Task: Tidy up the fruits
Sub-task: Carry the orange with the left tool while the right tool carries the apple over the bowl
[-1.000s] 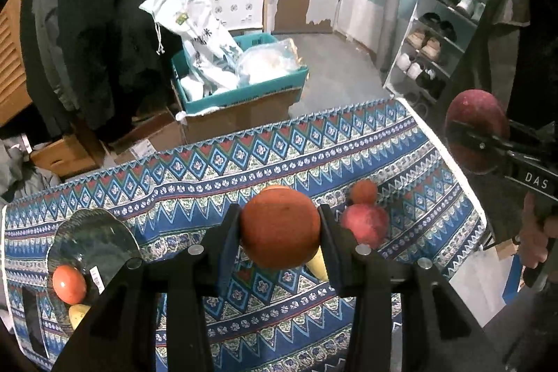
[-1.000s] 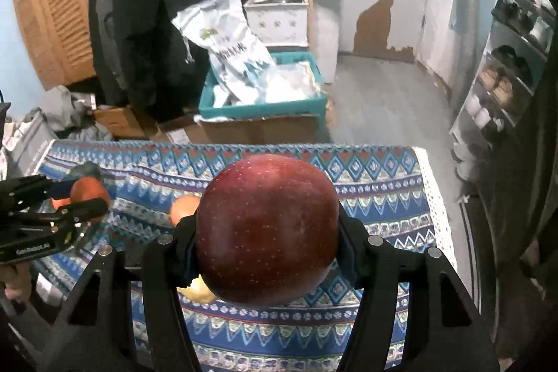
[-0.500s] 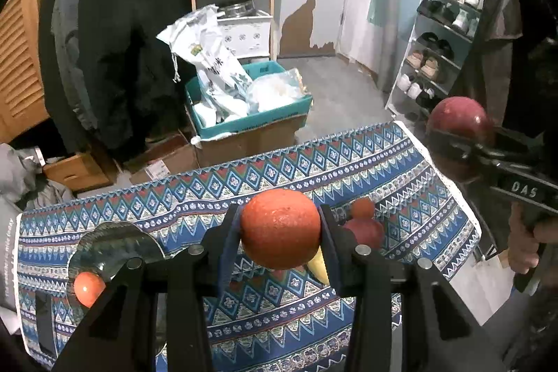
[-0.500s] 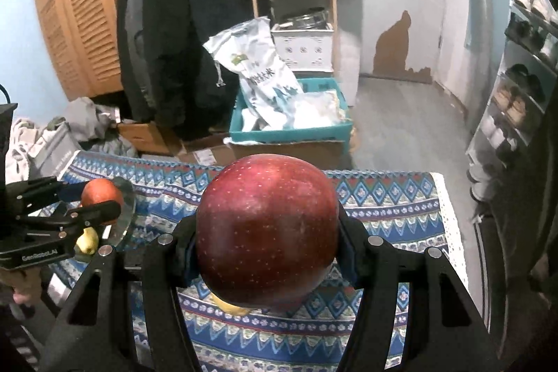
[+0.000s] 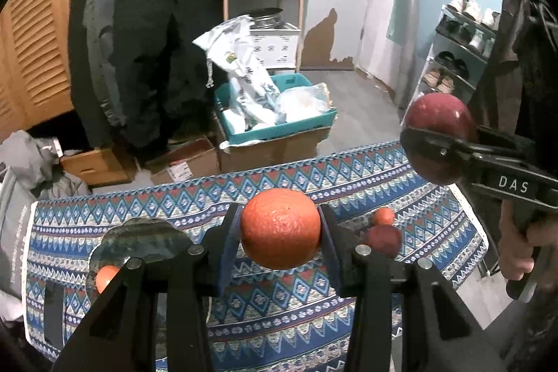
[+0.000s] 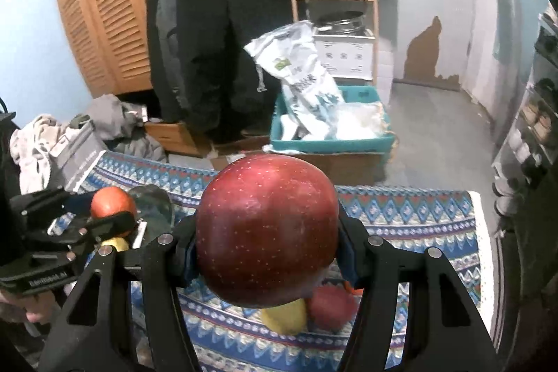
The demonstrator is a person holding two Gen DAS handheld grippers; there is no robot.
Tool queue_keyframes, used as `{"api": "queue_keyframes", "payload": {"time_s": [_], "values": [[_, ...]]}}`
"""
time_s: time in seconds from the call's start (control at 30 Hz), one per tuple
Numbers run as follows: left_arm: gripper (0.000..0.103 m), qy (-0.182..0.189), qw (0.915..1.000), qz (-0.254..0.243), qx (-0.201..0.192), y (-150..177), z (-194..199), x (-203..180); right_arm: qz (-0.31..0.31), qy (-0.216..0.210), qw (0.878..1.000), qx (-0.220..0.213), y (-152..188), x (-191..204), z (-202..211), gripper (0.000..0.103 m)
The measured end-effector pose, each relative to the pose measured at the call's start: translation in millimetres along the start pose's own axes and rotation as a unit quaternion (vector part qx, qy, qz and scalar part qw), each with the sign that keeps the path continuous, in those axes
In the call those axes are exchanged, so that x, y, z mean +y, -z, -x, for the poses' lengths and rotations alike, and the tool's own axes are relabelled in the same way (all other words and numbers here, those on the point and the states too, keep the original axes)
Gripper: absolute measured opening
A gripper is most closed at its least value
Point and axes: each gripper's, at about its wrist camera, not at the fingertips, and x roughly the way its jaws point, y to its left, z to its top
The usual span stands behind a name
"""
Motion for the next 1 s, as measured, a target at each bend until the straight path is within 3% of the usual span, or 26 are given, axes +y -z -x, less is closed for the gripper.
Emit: {"api": "queue_keyframes", "payload": {"time_s": [0.43, 1.0], "values": [[0.044, -0.043, 0.9980, 0.044, 0.014, 20, -6, 65, 0.019, -0.058, 0.997, 0.045, -14, 68, -64, 0.062], [0.044, -0.097, 0.9862, 0.106, 0.083, 72, -49, 147, 0.035, -0.099, 0.984, 0.143, 3, 144, -161, 0.062]]}}
